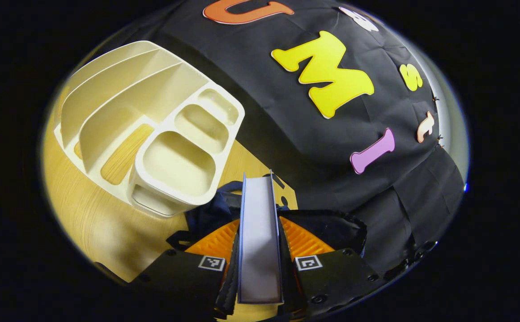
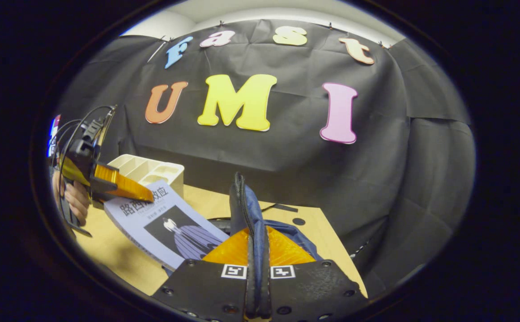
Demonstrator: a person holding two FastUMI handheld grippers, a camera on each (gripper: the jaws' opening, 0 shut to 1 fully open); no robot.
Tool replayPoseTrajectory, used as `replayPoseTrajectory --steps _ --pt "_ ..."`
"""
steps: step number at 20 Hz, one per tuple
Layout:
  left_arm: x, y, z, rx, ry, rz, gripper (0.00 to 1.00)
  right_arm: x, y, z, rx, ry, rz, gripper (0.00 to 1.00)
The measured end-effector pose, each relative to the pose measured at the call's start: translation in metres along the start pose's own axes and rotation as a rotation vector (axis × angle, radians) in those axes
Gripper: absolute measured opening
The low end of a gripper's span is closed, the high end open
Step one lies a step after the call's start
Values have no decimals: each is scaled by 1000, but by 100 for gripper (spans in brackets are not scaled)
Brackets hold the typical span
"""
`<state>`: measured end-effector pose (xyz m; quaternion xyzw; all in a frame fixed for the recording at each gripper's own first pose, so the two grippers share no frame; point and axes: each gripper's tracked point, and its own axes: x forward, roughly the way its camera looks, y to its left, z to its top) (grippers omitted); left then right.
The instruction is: Open the schoolbag, grab two books from the bookshelf and put them into the schoolbag.
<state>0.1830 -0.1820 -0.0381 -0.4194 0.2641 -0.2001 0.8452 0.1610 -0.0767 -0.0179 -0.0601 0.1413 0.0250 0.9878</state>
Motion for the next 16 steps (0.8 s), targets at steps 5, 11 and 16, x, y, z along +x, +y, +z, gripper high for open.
replayPoseTrajectory --steps 5,11,16 --pt "8 7 -26 75 -124 52 43 -4 10 16 -38 -41 6 5" --pt "29 -2 -40 150 -151 77 44 -9 26 29 -47 -78 46 5" --pt "48 -10 -66 150 -181 81 44 -11 10 44 -4 -118 50 4"
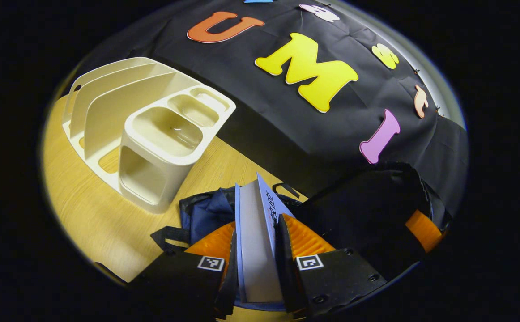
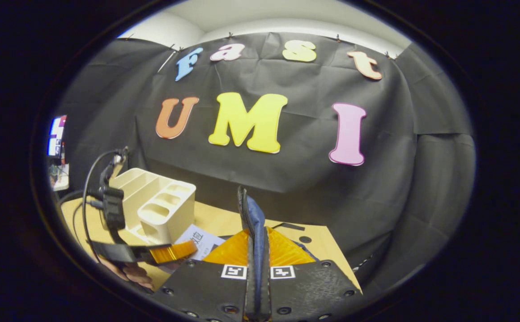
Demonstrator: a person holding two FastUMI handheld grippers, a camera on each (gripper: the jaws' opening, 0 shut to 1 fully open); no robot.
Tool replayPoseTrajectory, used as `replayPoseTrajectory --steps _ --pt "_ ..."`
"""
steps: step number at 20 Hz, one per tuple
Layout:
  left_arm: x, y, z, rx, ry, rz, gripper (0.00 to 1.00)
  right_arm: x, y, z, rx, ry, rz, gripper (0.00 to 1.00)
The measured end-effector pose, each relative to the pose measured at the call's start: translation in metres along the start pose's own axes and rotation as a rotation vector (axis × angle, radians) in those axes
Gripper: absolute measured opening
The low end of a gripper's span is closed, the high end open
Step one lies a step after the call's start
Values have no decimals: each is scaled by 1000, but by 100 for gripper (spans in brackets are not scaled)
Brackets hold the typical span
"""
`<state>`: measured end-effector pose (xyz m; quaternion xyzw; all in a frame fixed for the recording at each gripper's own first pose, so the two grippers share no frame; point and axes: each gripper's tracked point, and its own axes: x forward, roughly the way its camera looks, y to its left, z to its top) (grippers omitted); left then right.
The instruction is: Open the schoolbag, grab two books from the bookshelf and put them into the schoolbag.
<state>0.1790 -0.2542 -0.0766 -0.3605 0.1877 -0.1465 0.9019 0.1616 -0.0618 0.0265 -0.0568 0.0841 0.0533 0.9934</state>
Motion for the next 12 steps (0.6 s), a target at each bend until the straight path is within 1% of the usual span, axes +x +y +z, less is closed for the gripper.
replayPoseTrajectory --steps 3,6,7,8,9,10,12 --pt "11 -14 -19 -25 -4 -2 44 1 -4 6 17 -22 19 5" --pt "25 -34 -35 -11 -4 -14 45 -1 -7 10 16 -44 43 5" --pt "27 -38 -37 -16 -6 -17 45 -2 -10 10 18 -48 46 5" --pt "30 -41 -40 -19 -7 -19 45 -2 -14 10 20 -50 43 7" --pt "32 -45 -43 -17 -9 -22 44 -3 -17 10 24 -52 41 5" --pt "33 -47 -45 -17 -9 -23 45 -2 -19 10 27 -52 39 7" --pt "35 -50 -47 -23 -15 -23 44 -3 -22 8 35 -52 42 7"
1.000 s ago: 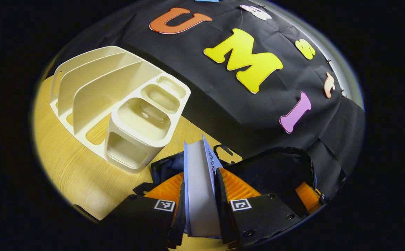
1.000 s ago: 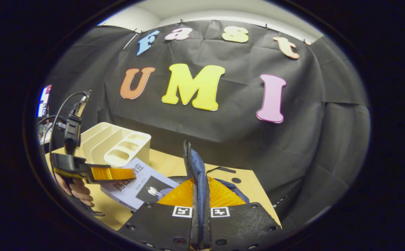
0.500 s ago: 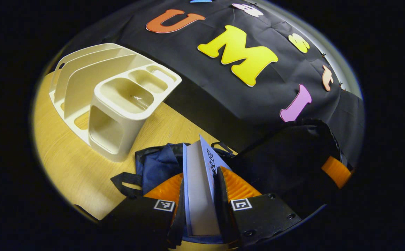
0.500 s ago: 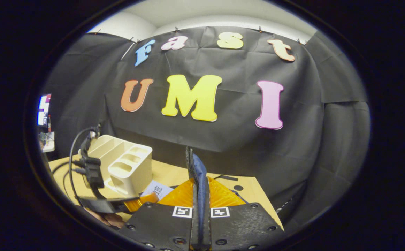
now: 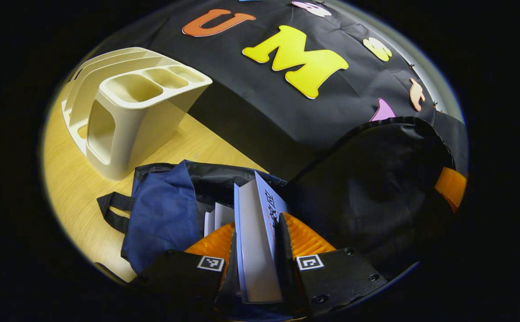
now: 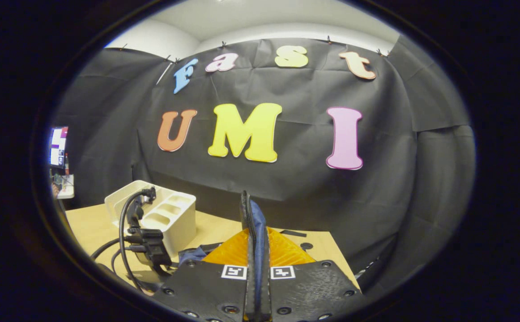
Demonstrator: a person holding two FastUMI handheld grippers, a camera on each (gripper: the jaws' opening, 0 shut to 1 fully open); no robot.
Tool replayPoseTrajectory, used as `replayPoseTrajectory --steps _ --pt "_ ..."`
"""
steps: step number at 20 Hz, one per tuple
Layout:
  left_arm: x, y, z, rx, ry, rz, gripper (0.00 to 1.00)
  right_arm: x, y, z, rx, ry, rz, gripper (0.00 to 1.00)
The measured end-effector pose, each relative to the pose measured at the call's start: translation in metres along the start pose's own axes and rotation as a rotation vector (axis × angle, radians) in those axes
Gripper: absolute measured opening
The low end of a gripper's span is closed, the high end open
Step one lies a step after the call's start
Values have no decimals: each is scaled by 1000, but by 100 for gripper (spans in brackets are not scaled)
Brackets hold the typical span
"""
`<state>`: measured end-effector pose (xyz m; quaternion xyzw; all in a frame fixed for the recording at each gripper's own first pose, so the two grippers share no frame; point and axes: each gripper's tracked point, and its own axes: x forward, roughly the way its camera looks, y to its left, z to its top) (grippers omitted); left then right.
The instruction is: Open the schoolbag, grab two books from the bookshelf and put them into the schoolbag.
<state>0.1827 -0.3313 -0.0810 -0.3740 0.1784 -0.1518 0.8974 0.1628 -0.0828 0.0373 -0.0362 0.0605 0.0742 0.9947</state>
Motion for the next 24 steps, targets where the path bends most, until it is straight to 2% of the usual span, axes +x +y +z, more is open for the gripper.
replayPoseTrajectory --steps 1,6,8,9,10,11,13,19,20,21,24 --pt "-1 -3 -2 -10 -3 3 44 -1 0 -1 6 1 4 5" --pt "3 -6 -11 -14 -1 10 46 -4 -3 -7 16 5 2 5" --pt "5 7 -15 14 19 71 51 -5 -6 -13 33 19 -3 5" --pt "6 23 -23 67 54 151 54 -5 -9 -17 43 28 -9 5" --pt "5 27 -26 144 77 176 61 -5 -10 -21 54 38 -12 5" --pt "0 22 -18 218 60 173 63 -5 -11 -24 66 40 -9 2" --pt "4 24 -20 306 65 186 64 -5 -13 -29 78 48 -11 5" --pt "-3 24 -17 310 86 156 67 -7 -24 -51 97 102 -48 5" --pt "-6 25 -16 323 90 151 69 -7 -24 -55 100 109 -53 2" --pt "-9 27 -14 337 91 153 69 -8 -26 -58 100 116 -58 5" --pt "-26 35 -3 387 64 167 69 -11 -27 -70 106 135 -87 5"
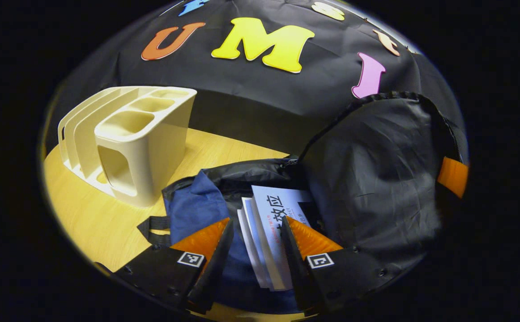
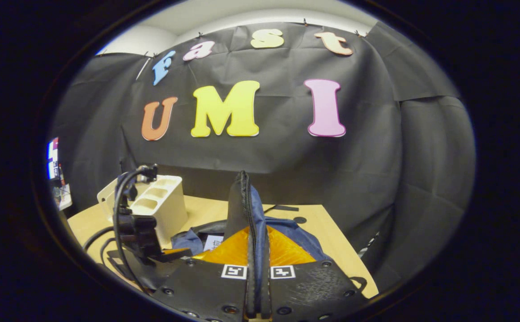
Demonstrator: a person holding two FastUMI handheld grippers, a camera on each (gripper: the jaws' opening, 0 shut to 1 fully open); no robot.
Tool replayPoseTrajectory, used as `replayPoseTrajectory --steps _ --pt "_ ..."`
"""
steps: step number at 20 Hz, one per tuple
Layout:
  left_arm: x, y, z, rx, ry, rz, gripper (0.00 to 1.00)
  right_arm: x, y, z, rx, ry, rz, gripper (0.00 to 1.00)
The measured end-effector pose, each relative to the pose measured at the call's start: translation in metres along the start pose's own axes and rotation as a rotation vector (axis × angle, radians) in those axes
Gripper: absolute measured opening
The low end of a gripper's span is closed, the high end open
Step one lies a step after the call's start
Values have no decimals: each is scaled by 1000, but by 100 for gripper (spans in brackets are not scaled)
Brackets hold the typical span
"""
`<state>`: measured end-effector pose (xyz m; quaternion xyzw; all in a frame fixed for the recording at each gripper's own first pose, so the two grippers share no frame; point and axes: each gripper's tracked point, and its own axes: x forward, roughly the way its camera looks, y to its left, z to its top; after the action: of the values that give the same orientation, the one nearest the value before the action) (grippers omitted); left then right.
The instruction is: Open the schoolbag, grab two books from the bookshelf and put them into the schoolbag.
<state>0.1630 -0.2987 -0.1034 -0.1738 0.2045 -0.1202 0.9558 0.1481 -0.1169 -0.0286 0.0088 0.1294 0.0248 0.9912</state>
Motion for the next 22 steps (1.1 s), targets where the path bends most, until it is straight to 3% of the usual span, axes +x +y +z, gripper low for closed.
replayPoseTrajectory --steps 1,6,9,10,17,18,22 --pt "-6 4 5 7 -23 0 69 -1 -3 -1 -2 8 -20 9" --pt "-45 42 24 42 -113 38 69 -13 -3 -17 -8 23 -64 10" --pt "-70 65 29 92 -150 61 70 -17 -6 -30 -6 47 -99 19" --pt "-79 72 30 106 -163 71 71 -18 -6 -32 -1 50 -105 16" --pt "-123 122 37 159 -233 149 91 -33 -3 -43 -5 59 -157 24" --pt "-126 128 38 164 -242 155 95 -35 -2 -45 -10 62 -164 17" --pt "-149 142 38 141 -271 132 99 -49 4 -47 25 69 -177 36"
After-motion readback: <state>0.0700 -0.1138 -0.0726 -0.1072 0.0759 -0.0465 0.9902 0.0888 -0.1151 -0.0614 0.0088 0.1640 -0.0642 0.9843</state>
